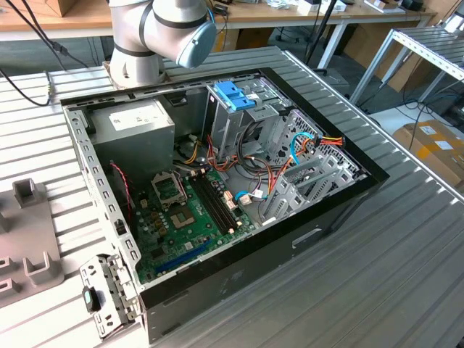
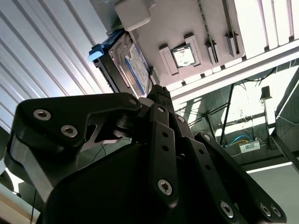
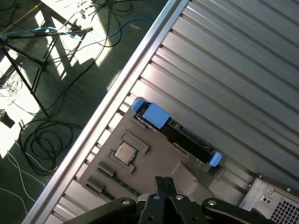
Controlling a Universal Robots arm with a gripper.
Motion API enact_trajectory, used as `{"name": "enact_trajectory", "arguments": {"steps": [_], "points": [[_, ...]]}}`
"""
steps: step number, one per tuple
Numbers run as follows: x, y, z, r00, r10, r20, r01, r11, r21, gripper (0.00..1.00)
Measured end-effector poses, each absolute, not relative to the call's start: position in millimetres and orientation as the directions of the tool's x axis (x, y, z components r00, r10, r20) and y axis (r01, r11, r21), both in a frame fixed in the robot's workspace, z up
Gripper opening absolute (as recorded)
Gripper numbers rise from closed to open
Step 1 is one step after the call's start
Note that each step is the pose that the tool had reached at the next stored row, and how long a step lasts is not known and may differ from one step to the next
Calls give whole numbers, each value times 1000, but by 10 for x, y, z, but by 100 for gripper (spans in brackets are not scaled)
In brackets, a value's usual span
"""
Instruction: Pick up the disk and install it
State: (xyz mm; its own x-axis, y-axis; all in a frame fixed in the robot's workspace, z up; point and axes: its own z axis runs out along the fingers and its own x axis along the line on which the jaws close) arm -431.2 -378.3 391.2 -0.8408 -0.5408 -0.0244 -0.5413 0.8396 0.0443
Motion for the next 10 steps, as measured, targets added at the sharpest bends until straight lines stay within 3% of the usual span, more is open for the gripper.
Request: {"name": "enact_trajectory", "arguments": {"steps": [10], "points": [[-4312, -3783, 3912, -815, -580, -24, -580, 813, 44, 11]]}}
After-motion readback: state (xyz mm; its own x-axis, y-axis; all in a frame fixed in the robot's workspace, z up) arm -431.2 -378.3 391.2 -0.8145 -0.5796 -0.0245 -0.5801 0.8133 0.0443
